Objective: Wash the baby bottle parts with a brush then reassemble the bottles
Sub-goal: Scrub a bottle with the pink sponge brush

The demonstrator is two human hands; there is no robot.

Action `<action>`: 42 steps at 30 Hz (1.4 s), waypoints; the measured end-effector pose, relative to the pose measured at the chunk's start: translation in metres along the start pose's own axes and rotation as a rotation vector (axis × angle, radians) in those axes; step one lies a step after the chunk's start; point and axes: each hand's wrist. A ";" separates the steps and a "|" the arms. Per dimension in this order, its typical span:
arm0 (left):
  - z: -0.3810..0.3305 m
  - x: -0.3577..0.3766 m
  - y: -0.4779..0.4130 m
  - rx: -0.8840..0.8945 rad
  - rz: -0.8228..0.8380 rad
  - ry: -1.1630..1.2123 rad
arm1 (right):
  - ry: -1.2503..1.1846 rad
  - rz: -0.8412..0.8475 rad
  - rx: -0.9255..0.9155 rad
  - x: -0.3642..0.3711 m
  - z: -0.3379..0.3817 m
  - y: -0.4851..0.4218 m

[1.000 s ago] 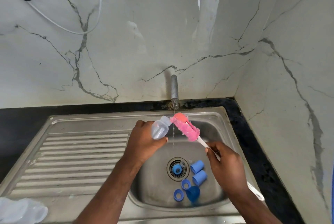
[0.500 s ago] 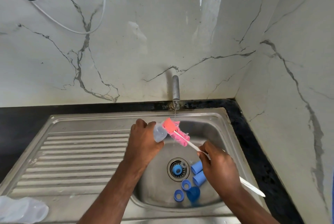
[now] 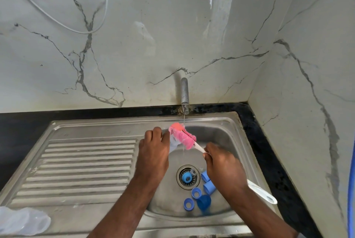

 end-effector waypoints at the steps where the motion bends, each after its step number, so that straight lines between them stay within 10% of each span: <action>1: 0.003 0.003 0.001 -0.020 0.004 0.015 | 0.019 0.012 -0.008 0.000 0.001 0.000; 12: 0.028 0.012 0.002 -0.361 0.093 0.563 | -0.082 0.092 0.096 -0.002 -0.011 0.019; 20: 0.014 0.003 0.013 -0.186 0.400 1.260 | -0.358 0.061 0.199 0.008 -0.014 0.008; 24: 0.018 0.008 0.012 -0.437 0.419 1.539 | -0.471 0.075 0.198 0.003 -0.023 0.010; 42: 0.042 0.004 0.013 -0.297 0.433 1.552 | -0.543 0.251 0.047 -0.020 -0.031 -0.011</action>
Point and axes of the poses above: each hand's wrist, its own y-axis away from the middle knuckle, its own x-axis out of the palm, z = x × y, and after that the axes turned 14 degrees about -y, right-handed
